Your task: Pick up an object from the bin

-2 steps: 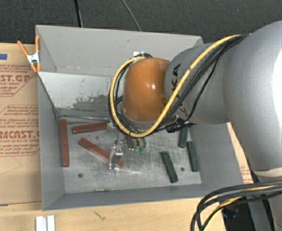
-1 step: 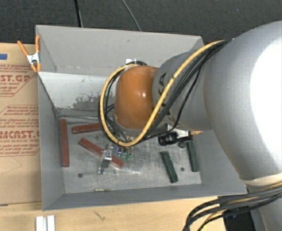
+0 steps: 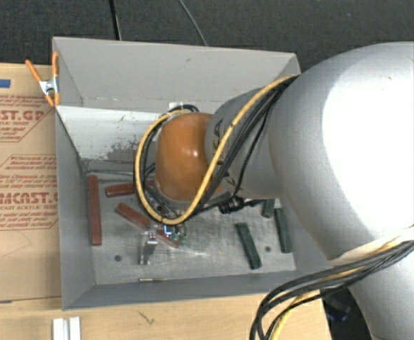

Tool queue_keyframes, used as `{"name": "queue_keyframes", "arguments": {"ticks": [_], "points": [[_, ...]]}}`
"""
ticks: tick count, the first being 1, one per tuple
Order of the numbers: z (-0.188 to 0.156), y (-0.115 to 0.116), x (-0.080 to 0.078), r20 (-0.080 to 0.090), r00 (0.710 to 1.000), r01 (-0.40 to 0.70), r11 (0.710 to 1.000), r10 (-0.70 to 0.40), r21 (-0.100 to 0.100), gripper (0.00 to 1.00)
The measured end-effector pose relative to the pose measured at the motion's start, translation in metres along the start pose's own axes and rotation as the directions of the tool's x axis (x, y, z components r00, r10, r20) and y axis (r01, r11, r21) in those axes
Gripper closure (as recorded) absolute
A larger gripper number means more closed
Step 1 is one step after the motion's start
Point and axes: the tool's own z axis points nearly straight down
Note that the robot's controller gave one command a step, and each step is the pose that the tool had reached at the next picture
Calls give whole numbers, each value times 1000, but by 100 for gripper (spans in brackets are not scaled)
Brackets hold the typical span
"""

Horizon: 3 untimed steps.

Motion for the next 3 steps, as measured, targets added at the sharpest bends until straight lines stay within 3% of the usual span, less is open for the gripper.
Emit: {"name": "queue_keyframes", "arguments": {"ticks": [1,3], "points": [[-3,-7,17,-5,922,-386,922,386,-3,100],[-7,-7,17,-4,923,-386,923,386,-2,100]]}}
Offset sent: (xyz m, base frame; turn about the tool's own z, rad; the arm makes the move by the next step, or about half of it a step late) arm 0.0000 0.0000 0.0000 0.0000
